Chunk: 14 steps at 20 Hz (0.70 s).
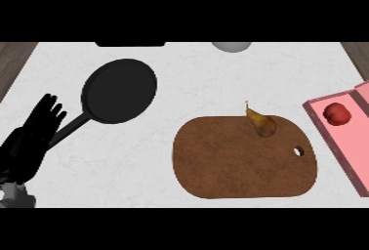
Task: Pick the bell pepper from the cutting board and place it in the cardboard box
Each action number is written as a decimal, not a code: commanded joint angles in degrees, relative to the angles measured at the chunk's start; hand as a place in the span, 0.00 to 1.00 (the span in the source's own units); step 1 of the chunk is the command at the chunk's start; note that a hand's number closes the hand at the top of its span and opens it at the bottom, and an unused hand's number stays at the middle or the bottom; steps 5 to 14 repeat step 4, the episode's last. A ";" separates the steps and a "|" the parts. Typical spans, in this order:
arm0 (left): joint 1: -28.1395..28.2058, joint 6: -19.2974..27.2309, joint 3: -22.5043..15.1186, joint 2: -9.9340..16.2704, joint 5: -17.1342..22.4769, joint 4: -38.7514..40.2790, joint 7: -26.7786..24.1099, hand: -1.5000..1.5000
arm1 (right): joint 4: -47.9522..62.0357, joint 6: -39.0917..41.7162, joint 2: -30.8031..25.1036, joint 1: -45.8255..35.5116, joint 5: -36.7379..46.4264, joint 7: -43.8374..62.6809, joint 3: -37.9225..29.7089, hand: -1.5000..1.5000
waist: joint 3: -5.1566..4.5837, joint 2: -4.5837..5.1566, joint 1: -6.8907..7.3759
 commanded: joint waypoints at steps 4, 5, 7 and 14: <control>1.31 -2.46 2.22 0.78 1.73 -0.64 -0.22 0.50 | 1.79 2.85 -4.20 2.66 -4.70 -0.21 -2.19 0.00 | -0.01 0.06 0.43; 1.31 -2.46 2.22 0.78 1.73 -0.64 -0.22 0.50 | 1.79 2.85 -4.20 2.66 -4.70 -0.21 -2.19 0.00 | -0.01 0.06 0.43; 1.31 -2.46 2.22 0.78 1.73 -0.64 -0.22 0.50 | 1.79 2.85 -4.20 2.66 -4.70 -0.21 -2.19 0.00 | -0.01 0.06 0.43; 1.31 -2.46 2.22 0.78 1.73 -0.64 -0.22 0.50 | 1.79 2.85 -4.20 2.66 -4.70 -0.21 -2.19 0.00 | -0.01 0.06 0.43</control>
